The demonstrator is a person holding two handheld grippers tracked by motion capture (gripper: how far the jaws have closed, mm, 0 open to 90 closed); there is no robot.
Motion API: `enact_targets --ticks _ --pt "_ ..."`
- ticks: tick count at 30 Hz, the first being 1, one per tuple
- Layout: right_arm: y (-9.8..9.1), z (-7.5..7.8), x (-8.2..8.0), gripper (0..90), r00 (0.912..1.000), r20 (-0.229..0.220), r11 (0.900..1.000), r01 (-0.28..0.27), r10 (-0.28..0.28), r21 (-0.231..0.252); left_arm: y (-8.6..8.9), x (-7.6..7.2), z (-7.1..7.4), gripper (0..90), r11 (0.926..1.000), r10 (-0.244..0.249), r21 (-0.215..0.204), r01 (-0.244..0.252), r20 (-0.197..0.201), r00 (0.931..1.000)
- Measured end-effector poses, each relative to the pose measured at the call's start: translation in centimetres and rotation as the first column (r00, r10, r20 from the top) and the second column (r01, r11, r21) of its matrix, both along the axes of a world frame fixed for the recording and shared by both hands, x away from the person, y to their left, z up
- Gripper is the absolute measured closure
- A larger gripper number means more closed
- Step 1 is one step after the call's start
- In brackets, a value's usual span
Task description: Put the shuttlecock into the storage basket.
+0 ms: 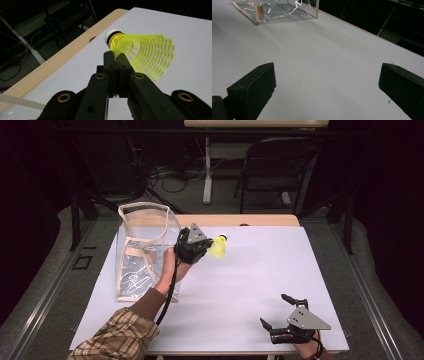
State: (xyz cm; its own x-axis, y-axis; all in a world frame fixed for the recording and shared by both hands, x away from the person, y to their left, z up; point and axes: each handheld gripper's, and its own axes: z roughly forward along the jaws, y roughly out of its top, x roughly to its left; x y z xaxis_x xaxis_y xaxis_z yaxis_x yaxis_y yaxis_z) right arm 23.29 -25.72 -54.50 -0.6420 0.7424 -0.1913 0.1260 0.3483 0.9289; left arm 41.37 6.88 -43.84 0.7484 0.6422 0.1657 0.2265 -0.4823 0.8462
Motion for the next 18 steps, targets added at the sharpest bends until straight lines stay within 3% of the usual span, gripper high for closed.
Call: enact_targets --ticks 18 --pt "0.0 0.0 0.0 0.5 1.0 0.0 1.0 0.001 -0.001 0.001 1.2 0.4 0.8 89.0 0.9995 0.029 -0.011 -0.029 0.01 0.9995"
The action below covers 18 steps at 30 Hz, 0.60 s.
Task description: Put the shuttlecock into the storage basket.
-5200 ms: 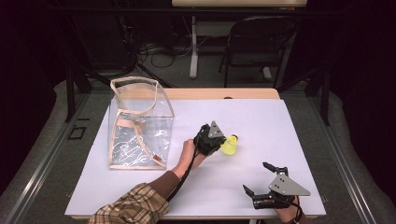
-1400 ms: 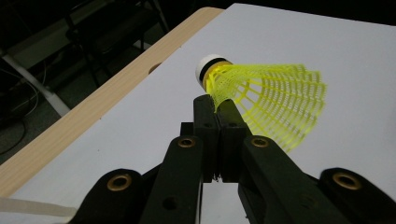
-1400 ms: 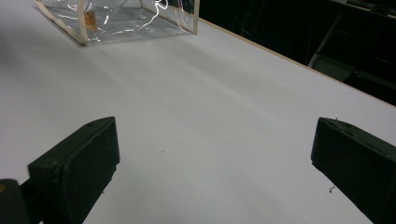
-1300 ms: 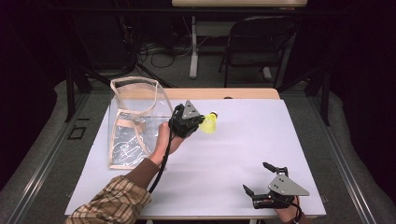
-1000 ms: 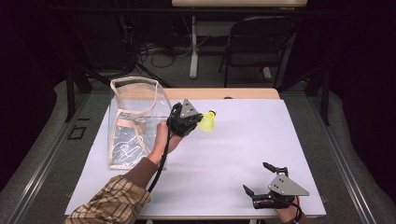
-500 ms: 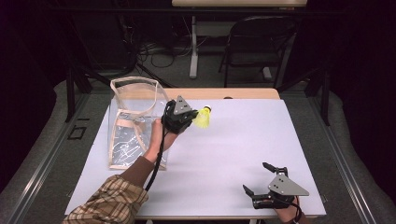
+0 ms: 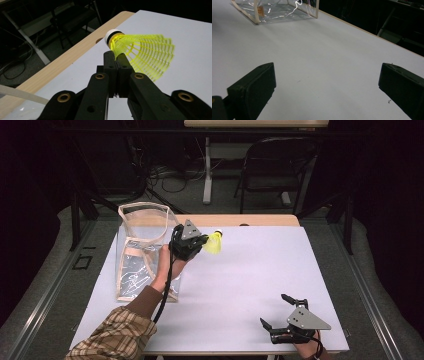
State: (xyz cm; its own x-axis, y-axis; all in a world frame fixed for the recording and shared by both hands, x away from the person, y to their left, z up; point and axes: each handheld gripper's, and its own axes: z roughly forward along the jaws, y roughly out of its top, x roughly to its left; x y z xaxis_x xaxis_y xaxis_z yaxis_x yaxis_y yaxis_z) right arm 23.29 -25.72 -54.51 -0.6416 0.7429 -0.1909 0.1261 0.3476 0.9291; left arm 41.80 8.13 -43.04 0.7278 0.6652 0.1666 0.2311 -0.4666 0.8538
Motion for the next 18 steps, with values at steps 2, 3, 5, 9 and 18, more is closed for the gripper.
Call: enact_targets --ticks 2,3,5,9,18 --pt "0.0 0.0 0.0 0.5 1.0 0.001 1.0 0.0 0.0 0.001 0.2 0.1 0.2 89.0 1.0 0.004 -0.002 -0.004 -0.001 1.0" --pt "0.0 0.0 0.0 0.5 1.0 0.0 1.0 0.0 0.0 0.002 0.2 0.0 0.4 89.0 1.0 0.006 -0.001 -0.006 0.004 1.0" --pt "0.0 0.0 0.0 0.5 1.0 0.005 1.0 -0.001 0.001 0.003 0.4 0.0 0.8 89.0 0.9999 0.011 -0.004 -0.011 0.01 0.9999" --pt "0.0 0.0 0.0 0.5 1.0 0.001 1.0 0.002 -0.002 0.003 0.9 -0.1 1.4 89.0 0.9996 0.021 -0.017 -0.02 0.025 0.9995" --pt "0.0 0.0 0.1 0.5 1.0 -0.002 1.0 0.005 -0.005 0.002 1.7 0.2 1.8 89.0 0.9992 0.035 -0.019 -0.034 0.027 0.999"
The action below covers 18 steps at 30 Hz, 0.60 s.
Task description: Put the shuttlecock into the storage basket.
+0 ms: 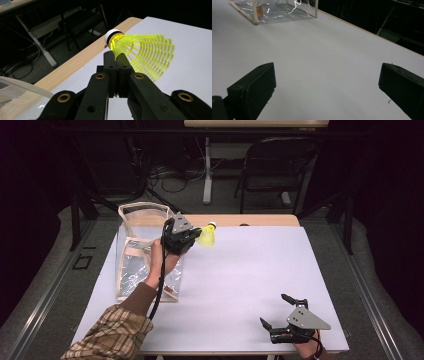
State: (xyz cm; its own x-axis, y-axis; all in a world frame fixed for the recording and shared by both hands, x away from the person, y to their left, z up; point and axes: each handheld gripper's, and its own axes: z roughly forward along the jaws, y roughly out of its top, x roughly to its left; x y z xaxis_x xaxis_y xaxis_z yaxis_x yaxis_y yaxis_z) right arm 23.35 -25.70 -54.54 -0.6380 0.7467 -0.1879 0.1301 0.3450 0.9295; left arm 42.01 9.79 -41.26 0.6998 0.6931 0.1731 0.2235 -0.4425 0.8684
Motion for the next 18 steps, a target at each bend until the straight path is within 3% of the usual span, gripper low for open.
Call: enact_targets --ticks 18 --pt "0.1 -0.1 0.0 0.6 1.0 -0.004 1.0 -0.001 0.001 -0.005 1.3 0.5 1.4 89.1 0.9996 0.028 -0.003 -0.028 0.025 0.9993"
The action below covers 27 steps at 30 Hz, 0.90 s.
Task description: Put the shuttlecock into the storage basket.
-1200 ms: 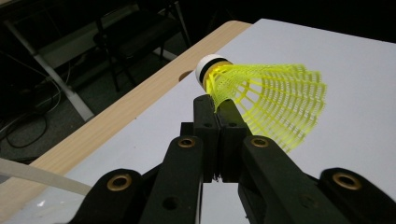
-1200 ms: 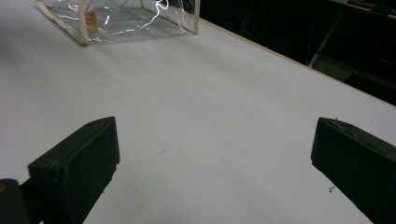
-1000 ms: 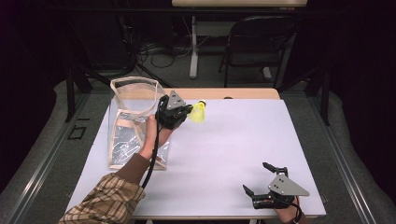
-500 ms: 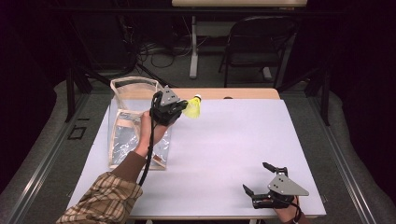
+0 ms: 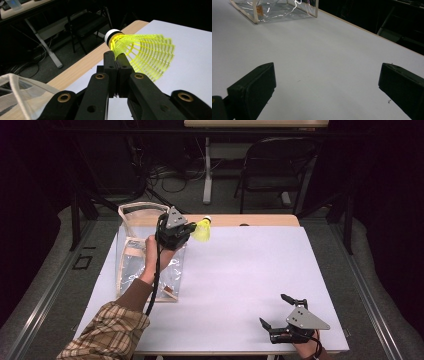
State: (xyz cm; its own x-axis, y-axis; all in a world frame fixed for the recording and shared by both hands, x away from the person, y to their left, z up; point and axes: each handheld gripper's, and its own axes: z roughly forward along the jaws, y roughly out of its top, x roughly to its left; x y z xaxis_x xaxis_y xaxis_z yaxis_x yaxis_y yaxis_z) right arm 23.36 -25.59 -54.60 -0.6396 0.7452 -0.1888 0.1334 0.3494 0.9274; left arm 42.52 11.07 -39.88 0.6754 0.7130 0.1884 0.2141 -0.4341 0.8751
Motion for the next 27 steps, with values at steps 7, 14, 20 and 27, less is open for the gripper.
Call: enact_targets --ticks 7,14,20,27 --pt "0.0 0.0 0.0 0.6 1.0 0.003 1.0 0.002 -0.002 -0.001 0.6 0.2 0.5 89.1 0.9999 0.014 -0.008 -0.014 0.009 0.9999" --pt "0.0 0.0 0.0 0.6 1.0 0.003 1.0 0.001 -0.001 -0.004 1.3 0.3 1.0 89.1 0.9995 0.027 -0.018 -0.027 0.02 0.9994" --pt "0.0 0.0 0.0 0.6 1.0 0.004 1.0 0.001 -0.001 -0.001 2.2 0.4 1.6 89.1 0.9984 0.046 -0.034 -0.045 0.027 0.9986" --pt "0.0 0.0 0.1 0.6 1.0 0.002 1.0 0.002 -0.002 0.001 3.0 0.3 2.5 89.1 0.9971 0.067 -0.038 -0.065 0.04 0.9969"
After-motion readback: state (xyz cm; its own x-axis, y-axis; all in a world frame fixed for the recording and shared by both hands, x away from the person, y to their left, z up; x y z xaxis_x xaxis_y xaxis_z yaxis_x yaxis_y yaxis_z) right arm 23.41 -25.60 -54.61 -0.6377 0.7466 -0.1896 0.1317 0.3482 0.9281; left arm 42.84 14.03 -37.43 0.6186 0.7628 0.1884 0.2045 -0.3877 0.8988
